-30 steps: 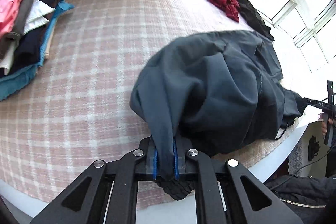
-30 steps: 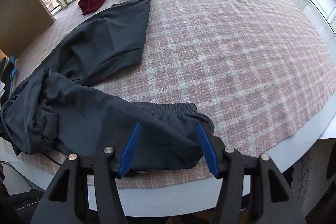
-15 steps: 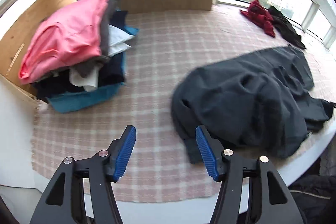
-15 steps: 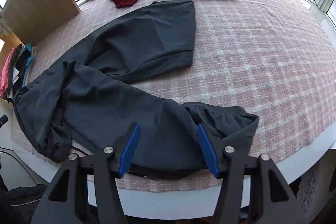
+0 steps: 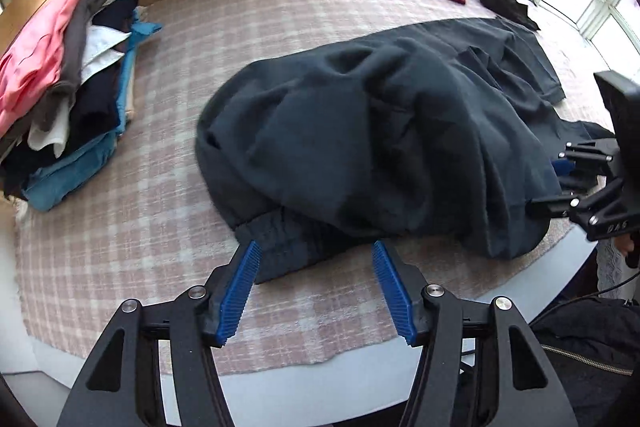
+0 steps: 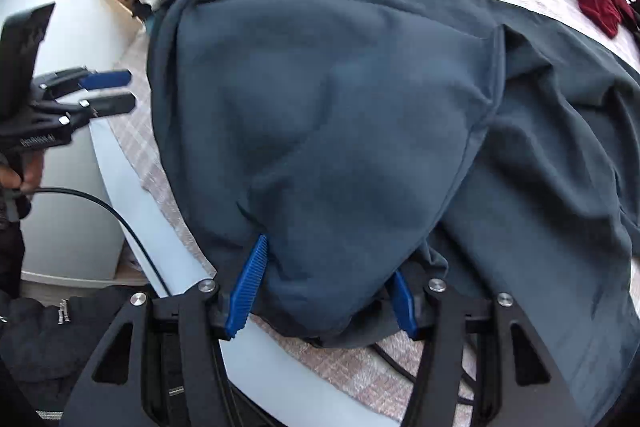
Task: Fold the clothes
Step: 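Grasp the waistband with the left gripper while the right gripper holds the pants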
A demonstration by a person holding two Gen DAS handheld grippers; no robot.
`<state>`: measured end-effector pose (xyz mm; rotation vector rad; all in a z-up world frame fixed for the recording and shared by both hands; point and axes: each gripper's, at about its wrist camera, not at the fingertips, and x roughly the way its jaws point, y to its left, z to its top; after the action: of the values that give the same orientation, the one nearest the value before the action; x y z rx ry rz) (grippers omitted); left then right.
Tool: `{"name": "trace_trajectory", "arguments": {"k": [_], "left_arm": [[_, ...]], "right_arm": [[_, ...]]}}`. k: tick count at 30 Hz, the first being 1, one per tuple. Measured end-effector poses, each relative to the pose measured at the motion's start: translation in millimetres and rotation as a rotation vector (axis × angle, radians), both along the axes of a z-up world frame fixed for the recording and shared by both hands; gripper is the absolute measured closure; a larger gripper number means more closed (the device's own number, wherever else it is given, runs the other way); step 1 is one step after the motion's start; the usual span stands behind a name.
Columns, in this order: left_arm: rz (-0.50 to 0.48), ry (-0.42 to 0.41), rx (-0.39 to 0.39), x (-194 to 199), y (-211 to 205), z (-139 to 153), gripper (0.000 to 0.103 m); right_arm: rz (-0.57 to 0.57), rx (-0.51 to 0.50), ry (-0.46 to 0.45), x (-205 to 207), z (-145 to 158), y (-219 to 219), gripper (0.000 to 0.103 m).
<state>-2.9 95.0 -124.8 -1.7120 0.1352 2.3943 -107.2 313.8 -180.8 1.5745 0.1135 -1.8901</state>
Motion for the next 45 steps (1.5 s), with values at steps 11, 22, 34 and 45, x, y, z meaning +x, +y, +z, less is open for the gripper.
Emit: {"name": "trace_trajectory", "arguments": {"k": [11,22,34,45], "left_arm": [[0.004,0.084,0.033,-20,-2,13,0.046],[-0.009,0.093,-0.02,-114,23,-18,0.045],[0.027,0.062,-0.053,-118,2,-17,0.045],[-0.102,0.023,-0.037,-74,46,-7,0.044]], "right_arm": [[-0.334,-0.392,0.076,-121,95,73,0.096],[-0.433,-0.257,0.005,-192,48,121,0.096],[-0.456,-0.263,-0.077,-200,23,142,0.08],[-0.24,-0.11,0.003,-120,19,129,0.054]]}}
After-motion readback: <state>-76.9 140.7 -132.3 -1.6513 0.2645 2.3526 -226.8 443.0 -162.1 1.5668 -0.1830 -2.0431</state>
